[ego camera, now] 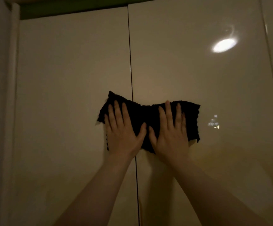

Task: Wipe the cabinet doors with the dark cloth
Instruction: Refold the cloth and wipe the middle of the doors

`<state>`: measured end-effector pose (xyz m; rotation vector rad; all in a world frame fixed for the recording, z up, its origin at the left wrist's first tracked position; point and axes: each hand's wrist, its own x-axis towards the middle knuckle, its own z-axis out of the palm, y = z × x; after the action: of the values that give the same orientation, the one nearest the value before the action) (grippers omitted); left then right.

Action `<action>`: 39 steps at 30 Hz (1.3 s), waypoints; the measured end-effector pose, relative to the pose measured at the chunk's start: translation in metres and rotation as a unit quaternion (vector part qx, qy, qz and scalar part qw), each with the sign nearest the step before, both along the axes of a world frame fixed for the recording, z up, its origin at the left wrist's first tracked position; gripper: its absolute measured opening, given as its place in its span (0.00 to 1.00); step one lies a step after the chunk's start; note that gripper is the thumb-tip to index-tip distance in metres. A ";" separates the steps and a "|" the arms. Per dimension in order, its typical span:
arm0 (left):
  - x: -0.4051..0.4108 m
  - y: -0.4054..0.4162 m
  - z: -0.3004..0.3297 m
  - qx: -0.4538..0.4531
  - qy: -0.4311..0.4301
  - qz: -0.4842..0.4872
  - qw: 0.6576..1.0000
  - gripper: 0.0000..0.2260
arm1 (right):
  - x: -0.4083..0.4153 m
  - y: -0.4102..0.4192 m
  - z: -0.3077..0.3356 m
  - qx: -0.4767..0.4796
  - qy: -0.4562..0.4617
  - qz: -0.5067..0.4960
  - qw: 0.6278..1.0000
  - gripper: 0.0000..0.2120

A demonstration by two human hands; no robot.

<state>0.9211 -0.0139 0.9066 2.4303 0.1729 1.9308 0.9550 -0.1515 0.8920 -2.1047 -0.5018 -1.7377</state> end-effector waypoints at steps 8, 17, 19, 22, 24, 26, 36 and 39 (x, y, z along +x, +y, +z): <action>0.007 -0.003 0.009 0.015 -0.002 0.031 0.999 0.40 | -0.001 0.004 0.014 0.068 0.034 -0.007 0.997 0.36; 0.018 -0.023 0.066 0.007 -0.033 0.016 0.999 0.40 | 0.014 -0.023 0.075 0.034 -0.011 -0.061 0.998 0.37; 0.016 -0.025 0.039 0.012 -0.028 0.016 0.999 0.40 | 0.013 -0.024 0.049 0.026 -0.019 -0.053 0.998 0.37; 0.011 -0.030 -0.019 0.004 0.001 0.021 1.000 0.39 | 0.011 -0.032 -0.003 -0.015 -0.018 -0.046 0.999 0.35; 0.006 -0.036 -0.068 -0.002 0.033 0.023 0.999 0.38 | 0.009 -0.039 -0.048 -0.046 -0.006 -0.039 0.998 0.34; 0.004 -0.046 -0.112 -0.001 0.063 0.027 0.998 0.37 | 0.006 -0.049 -0.085 -0.063 0.019 -0.036 0.997 0.33; 0.018 -0.100 -0.039 0.087 0.062 0.007 0.994 0.37 | 0.015 -0.110 -0.045 -0.026 0.030 -0.047 0.998 0.30; 0.031 -0.132 0.008 0.077 0.022 -0.005 0.997 0.37 | 0.026 -0.142 0.005 -0.004 0.016 -0.060 0.998 0.31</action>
<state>0.9518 -0.1458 0.9151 2.5658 0.0132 1.9566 0.9812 -0.2930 0.8970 -2.2065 -0.3801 -1.7659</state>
